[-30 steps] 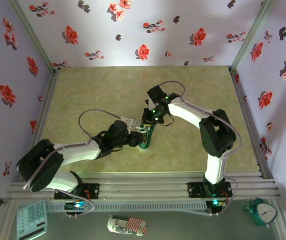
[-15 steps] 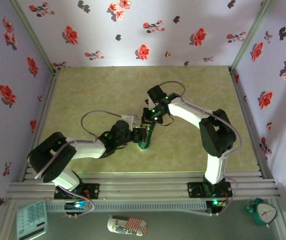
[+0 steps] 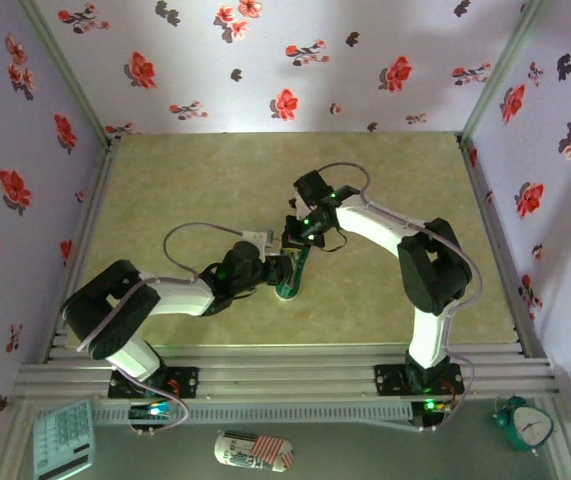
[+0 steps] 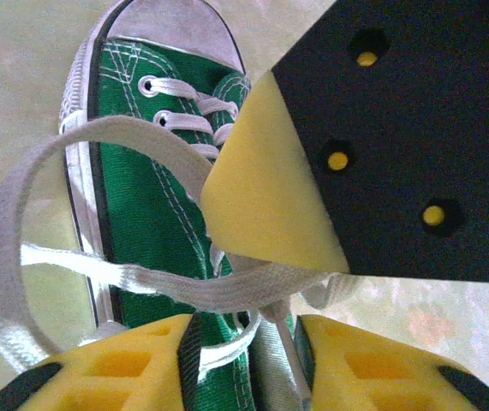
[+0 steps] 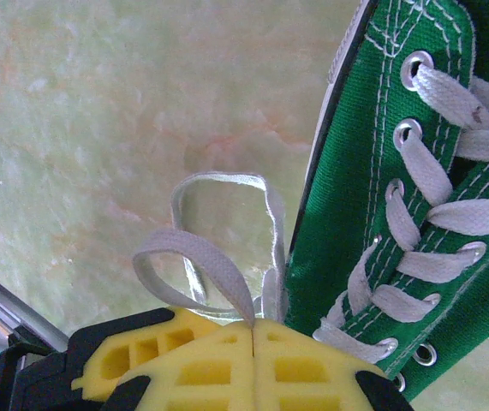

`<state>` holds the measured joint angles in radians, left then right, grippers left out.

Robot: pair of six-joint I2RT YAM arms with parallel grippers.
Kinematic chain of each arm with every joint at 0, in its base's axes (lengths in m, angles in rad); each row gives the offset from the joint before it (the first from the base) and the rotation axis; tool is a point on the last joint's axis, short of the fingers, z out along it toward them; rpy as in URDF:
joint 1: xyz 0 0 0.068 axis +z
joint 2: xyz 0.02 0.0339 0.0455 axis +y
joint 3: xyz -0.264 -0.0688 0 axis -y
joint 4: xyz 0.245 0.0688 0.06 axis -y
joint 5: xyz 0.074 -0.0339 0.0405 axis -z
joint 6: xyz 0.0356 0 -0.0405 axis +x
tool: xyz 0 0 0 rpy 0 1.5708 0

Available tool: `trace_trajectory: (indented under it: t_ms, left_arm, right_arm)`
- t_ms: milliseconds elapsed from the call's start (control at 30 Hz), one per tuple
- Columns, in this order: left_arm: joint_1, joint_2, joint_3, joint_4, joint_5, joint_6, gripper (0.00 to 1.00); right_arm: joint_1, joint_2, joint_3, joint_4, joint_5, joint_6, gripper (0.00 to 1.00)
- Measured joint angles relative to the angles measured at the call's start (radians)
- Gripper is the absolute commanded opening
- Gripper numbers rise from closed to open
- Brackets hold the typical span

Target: Tie the shoes

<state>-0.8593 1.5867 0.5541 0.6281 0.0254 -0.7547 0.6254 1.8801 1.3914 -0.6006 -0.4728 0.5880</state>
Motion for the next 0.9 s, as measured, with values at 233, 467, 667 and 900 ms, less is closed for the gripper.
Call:
trace_trajectory:
  t_ms: [233,467,667,900]
  left_arm:
    - [0.0,0.0,0.008,0.001,0.0,-0.004,0.2]
    - [0.001,0.0,0.01,0.0,0.0,-0.013,0.0]
    - [0.002,-0.023,0.008,-0.003,0.0,-0.013,0.0]
    - [0.002,-0.074,-0.017,-0.017,0.0,-0.01,0.0]
  right_arm:
    - [0.0,0.0,-0.007,0.002,-0.003,0.0,0.0]
    - [0.0,-0.001,-0.01,0.005,-0.003,0.0,0.0]
    - [0.0,-0.001,-0.01,0.005,-0.001,0.0,0.07]
    - [0.0,-0.035,-0.01,0.013,0.024,0.015,0.25]
